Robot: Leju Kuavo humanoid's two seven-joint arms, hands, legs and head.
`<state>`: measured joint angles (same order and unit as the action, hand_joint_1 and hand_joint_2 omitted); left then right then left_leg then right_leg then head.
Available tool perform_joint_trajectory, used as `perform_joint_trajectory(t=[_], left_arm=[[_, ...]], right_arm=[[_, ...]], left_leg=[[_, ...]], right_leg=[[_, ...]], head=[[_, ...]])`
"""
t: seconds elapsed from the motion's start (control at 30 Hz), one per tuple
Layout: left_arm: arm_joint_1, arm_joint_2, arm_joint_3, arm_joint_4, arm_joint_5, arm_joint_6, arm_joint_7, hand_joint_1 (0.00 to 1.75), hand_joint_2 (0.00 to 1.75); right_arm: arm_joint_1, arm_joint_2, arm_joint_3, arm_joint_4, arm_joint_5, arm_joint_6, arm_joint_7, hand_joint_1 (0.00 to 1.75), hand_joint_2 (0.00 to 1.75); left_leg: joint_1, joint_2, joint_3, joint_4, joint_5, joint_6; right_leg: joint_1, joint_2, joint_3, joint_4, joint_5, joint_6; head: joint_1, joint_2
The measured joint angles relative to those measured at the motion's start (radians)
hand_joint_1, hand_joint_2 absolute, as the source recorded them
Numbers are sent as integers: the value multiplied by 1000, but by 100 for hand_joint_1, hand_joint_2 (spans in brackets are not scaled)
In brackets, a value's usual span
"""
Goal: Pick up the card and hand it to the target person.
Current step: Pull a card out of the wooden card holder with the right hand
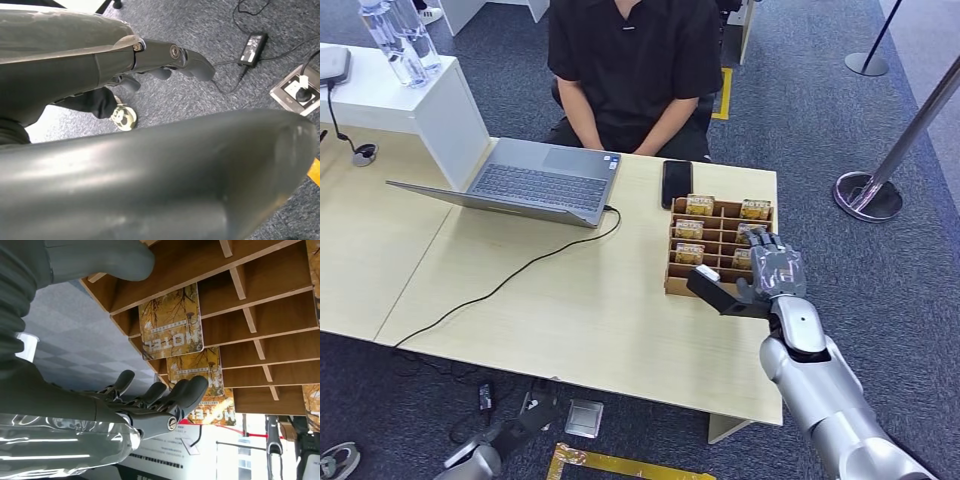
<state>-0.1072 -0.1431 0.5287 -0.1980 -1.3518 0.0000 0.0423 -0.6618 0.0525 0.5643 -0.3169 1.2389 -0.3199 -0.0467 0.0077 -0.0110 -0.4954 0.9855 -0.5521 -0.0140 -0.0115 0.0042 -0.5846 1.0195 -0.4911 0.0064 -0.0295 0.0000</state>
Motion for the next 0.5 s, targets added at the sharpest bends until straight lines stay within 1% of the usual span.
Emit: perform_joint_trajectory(t=[0.17,0.27,0.37,0.5], left_arm=[[0,0,0,0,0,0,0,0,0],[0,-1,0,0,0,0,0,0,0],[0,-1,0,0,0,0,0,0,0],[0,-1,0,0,-1,0,0,0,0]], right_arm=[[0,0,4,1,5,1,5,53,175],[0,0,4,2,6,2,6,58,175],[0,0,4,4,8,4,8,68,175],[0,-1,4,4,11,6,19,85,175]], left_leg=[[0,0,0,0,0,0],[0,0,0,0,0,0],[0,0,0,0,0,0],[0,0,0,0,0,0]], right_leg=[[0,0,0,0,0,0],[0,0,0,0,0,0],[0,0,0,0,0,0],[0,0,0,0,0,0]], head=[[0,0],[0,0],[0,0],[0,0]])
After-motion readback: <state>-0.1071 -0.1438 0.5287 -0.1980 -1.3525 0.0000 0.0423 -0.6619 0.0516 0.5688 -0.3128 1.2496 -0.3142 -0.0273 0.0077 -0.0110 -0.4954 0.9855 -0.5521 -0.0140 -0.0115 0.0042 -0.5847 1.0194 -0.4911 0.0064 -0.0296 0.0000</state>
